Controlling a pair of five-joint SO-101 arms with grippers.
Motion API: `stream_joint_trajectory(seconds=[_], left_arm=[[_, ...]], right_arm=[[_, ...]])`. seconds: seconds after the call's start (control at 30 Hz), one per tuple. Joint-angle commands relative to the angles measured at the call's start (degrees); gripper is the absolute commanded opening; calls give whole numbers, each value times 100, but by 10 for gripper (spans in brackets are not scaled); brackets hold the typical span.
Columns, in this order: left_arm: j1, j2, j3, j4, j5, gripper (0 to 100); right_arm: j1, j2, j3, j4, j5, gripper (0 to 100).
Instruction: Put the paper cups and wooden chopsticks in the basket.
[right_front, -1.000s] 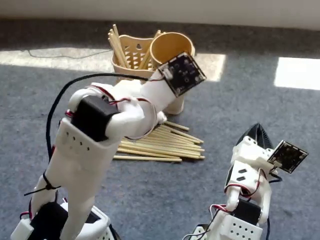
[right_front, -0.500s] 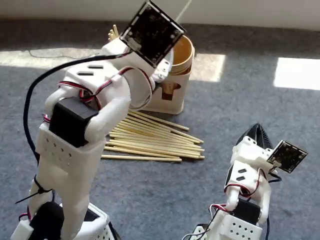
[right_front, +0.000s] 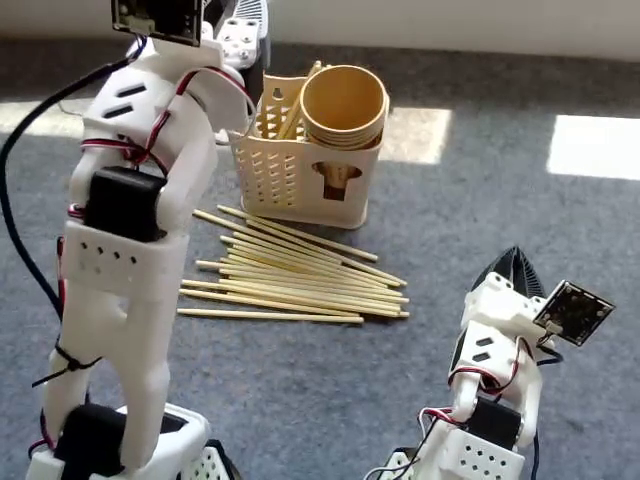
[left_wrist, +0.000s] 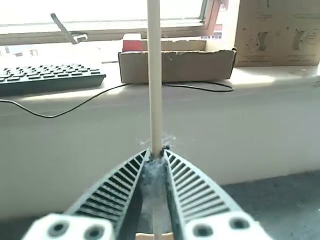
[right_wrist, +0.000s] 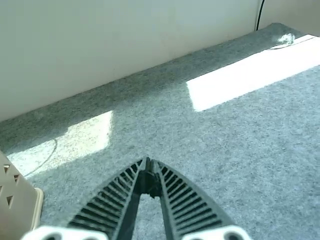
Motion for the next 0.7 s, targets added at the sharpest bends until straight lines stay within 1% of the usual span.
stream_joint_trajectory(seconds=[0.0, 0.2, 0.33, 0.43, 0.53, 0.57, 0.67], left_arm=[[-224, -145, 497, -712, 290, 6], [-295, -145, 1411, -1284, 387, 6], [-295, -145, 1877, -1451, 387, 6], [-286, -189, 2018, -1415, 387, 12], [-277, -198, 2035, -1363, 396, 69], [-277, -198, 1991, -1213, 396, 87], [-295, -207, 1657, -607, 396, 97]], right_arm=[[-57, -40, 488, -154, 62, 6], [-57, -40, 488, -154, 62, 6], [-57, -40, 488, -154, 62, 6], [-57, -40, 488, -154, 62, 6], [-57, -40, 488, -154, 62, 6], [-57, -40, 488, -154, 62, 6], [-57, -40, 488, -154, 62, 6]])
